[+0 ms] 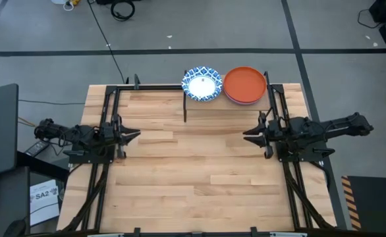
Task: Place and stack plates onto a shelf
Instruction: Return to Home Position
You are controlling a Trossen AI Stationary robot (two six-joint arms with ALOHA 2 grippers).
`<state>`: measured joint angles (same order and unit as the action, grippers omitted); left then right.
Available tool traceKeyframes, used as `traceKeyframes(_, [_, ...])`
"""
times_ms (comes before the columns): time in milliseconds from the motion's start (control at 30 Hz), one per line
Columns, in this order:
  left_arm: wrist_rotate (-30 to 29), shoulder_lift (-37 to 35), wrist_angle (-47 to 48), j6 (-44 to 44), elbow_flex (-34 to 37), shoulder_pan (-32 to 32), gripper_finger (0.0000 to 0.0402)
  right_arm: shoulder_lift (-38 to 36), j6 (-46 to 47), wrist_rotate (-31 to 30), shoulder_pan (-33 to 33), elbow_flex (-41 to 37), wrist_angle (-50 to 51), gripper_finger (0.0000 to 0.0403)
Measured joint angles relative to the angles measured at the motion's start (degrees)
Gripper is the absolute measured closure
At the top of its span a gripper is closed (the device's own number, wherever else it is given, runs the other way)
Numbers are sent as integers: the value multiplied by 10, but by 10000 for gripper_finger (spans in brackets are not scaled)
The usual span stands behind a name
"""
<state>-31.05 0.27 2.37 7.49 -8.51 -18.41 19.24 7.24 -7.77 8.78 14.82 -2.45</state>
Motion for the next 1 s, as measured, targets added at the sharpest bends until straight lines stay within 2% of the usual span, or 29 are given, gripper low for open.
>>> traceKeyframes(233, [0, 0, -60, 22, 43, 58, 354, -7, -25, 9, -52, -45, -71, 305])
traceKeyframes(367, [4, 1, -84, 4, 80, 92, 354, -8, -26, 53, -86, -58, -73, 305])
traceKeyframes(500, [29, 1, -78, -17, 80, 114, 354, -22, -29, 89, -115, -61, -66, 305])
traceKeyframes(633, [39, 0, -90, -4, 80, 126, 354, -61, -28, 104, -138, -61, -36, 305])
traceKeyframes(833, [39, 0, -89, -4, 80, 132, 354, -148, 0, 109, -149, -61, 64, 305])
traceKeyframes(1000, [39, 0, -89, -4, 80, 132, 354, -191, -31, 93, -149, -60, 62, 305])
